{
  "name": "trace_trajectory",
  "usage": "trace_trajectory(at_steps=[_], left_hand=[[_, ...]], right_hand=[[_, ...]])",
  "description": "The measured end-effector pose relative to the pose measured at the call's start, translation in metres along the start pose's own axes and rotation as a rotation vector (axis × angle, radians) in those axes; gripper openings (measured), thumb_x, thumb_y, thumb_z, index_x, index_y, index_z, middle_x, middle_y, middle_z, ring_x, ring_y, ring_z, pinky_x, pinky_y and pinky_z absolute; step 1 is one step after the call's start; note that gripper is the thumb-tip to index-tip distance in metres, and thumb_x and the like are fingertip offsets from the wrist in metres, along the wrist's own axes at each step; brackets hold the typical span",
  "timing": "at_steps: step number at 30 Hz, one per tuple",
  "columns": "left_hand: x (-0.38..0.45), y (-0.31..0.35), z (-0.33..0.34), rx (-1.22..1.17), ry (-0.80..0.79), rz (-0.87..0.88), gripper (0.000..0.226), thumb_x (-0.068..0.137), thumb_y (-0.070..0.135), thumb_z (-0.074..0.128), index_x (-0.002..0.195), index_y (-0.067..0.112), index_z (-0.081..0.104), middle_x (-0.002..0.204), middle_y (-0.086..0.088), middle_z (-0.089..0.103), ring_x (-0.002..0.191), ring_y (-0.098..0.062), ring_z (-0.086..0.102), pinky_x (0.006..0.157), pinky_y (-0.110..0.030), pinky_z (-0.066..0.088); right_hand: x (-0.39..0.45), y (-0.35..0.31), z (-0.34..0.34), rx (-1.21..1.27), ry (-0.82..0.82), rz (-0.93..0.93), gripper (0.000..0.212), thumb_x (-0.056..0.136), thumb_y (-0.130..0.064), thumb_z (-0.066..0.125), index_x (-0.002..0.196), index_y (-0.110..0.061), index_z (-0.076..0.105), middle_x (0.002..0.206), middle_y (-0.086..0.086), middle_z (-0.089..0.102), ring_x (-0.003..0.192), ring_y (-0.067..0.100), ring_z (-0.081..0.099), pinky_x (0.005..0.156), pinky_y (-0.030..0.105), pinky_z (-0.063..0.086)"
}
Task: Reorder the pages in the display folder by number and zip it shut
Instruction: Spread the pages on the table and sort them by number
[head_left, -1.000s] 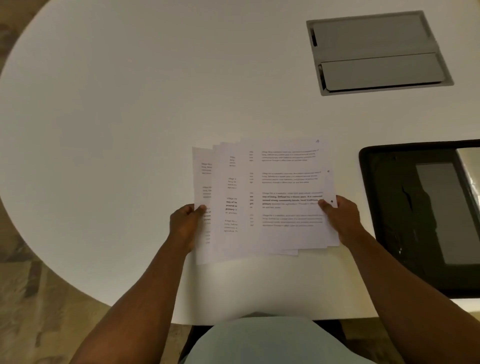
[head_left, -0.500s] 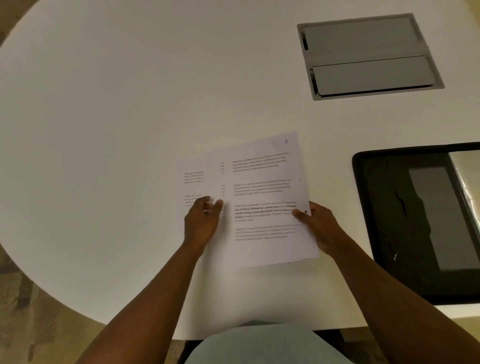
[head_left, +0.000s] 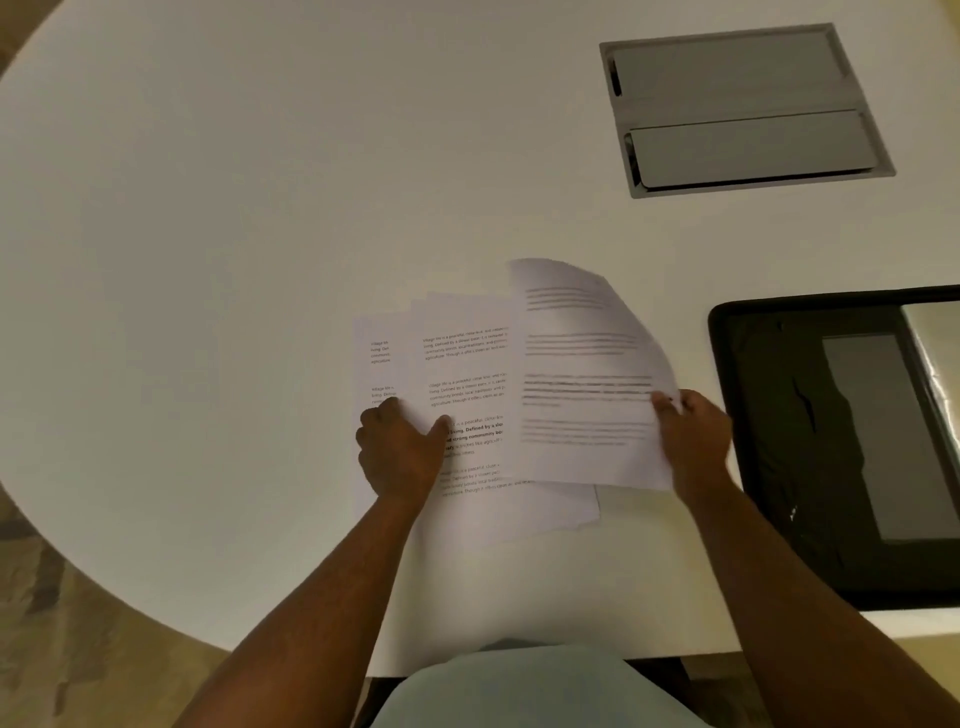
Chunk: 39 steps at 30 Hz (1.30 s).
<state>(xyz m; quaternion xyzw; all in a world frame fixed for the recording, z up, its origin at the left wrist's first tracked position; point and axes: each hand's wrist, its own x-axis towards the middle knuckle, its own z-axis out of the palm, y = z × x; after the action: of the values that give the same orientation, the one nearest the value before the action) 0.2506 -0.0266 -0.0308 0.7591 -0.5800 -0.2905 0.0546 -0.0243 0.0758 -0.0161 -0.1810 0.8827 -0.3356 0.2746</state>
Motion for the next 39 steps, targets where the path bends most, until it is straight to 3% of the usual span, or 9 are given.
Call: trace_trajectory(at_steps=[10,13,15,19,23,26,29,32,39], left_hand=[[0.012,0.023,0.002,-0.016,-0.117,-0.139,0.088,0.064,0.048,0.086,0.128,0.006,0.042,0.126,-0.013,0.055,0.118,-0.034,0.053,0.095,-0.046,0.047],[0.009,0.024,-0.002,-0.307,-0.058,-0.029,0.071,0.077,0.059,0.07,0.128,0.014,0.051,0.124,-0.006,0.055,0.114,-0.025,0.055,0.096,-0.042,0.048],[0.006,0.026,-0.013,-0.634,-0.245,-0.114,0.078,0.075,0.072,0.061,0.131,0.018,0.051,0.121,-0.001,0.06,0.107,-0.021,0.062,0.092,-0.043,0.053],[0.013,0.005,-0.026,-0.808,-0.381,-0.219,0.048,0.083,0.03,0.076,0.124,0.017,0.056,0.101,-0.004,0.069,0.082,-0.02,0.069,0.071,-0.033,0.056],[0.019,-0.019,-0.029,-0.631,-0.418,-0.173,0.027,0.08,0.031,0.079,0.091,0.01,0.065,0.08,-0.007,0.062,0.069,-0.019,0.055,0.065,-0.031,0.049],[0.027,-0.027,-0.035,-0.652,-0.308,-0.181,0.014,0.087,0.022,0.072,0.091,0.01,0.066,0.097,-0.011,0.071,0.08,-0.023,0.063,0.074,-0.037,0.052],[0.037,-0.039,-0.044,-0.737,-0.297,-0.194,0.015,0.092,0.014,0.064,0.106,0.018,0.065,0.108,-0.003,0.071,0.094,-0.021,0.065,0.081,-0.035,0.048],[0.041,-0.054,-0.054,-0.729,-0.331,-0.201,0.019,0.093,0.011,0.061,0.105,0.025,0.066,0.109,0.001,0.071,0.102,-0.021,0.067,0.087,-0.035,0.05],[0.045,-0.072,-0.07,-0.863,-0.283,-0.284,0.027,0.095,0.005,0.057,0.119,0.019,0.061,0.107,-0.001,0.07,0.093,-0.016,0.067,0.078,-0.028,0.051]], right_hand=[[0.013,0.012,-0.028,0.238,-0.185,0.194,0.019,0.095,-0.024,0.061,0.108,-0.011,0.062,0.106,0.008,0.065,0.09,0.023,0.063,0.074,0.033,0.052],[-0.013,0.001,-0.013,0.301,-0.292,0.143,0.01,0.093,-0.022,0.064,0.097,-0.013,0.064,0.095,0.003,0.069,0.078,0.017,0.065,0.063,0.026,0.054],[-0.031,-0.006,0.004,0.336,-0.373,0.117,0.007,0.091,-0.019,0.066,0.094,-0.012,0.066,0.092,0.002,0.072,0.077,0.018,0.069,0.066,0.024,0.057],[-0.053,-0.013,0.034,0.323,-0.531,0.05,0.006,0.091,-0.02,0.067,0.097,-0.018,0.069,0.099,0.001,0.075,0.09,0.017,0.072,0.084,0.035,0.058],[-0.06,-0.02,0.043,0.305,-0.695,0.019,0.018,0.093,-0.021,0.064,0.109,-0.013,0.069,0.105,0.002,0.074,0.097,0.019,0.071,0.09,0.04,0.056],[-0.067,-0.024,0.052,0.343,-0.783,0.036,0.025,0.096,-0.029,0.059,0.109,-0.011,0.07,0.105,0.003,0.074,0.099,0.022,0.07,0.09,0.04,0.056],[-0.071,-0.026,0.062,0.279,-0.507,0.065,0.041,0.096,-0.048,0.05,0.093,-0.013,0.071,0.089,0.007,0.074,0.086,0.027,0.071,0.078,0.041,0.058],[-0.07,-0.014,0.069,-0.236,-0.12,-0.185,0.041,0.088,-0.047,0.065,0.105,-0.009,0.061,0.099,0.006,0.065,0.091,0.022,0.061,0.076,0.032,0.053],[-0.074,-0.019,0.084,-0.623,-0.099,-0.069,0.078,0.071,-0.053,0.079,0.123,-0.008,0.042,0.12,0.011,0.052,0.11,0.026,0.052,0.087,0.035,0.05]])
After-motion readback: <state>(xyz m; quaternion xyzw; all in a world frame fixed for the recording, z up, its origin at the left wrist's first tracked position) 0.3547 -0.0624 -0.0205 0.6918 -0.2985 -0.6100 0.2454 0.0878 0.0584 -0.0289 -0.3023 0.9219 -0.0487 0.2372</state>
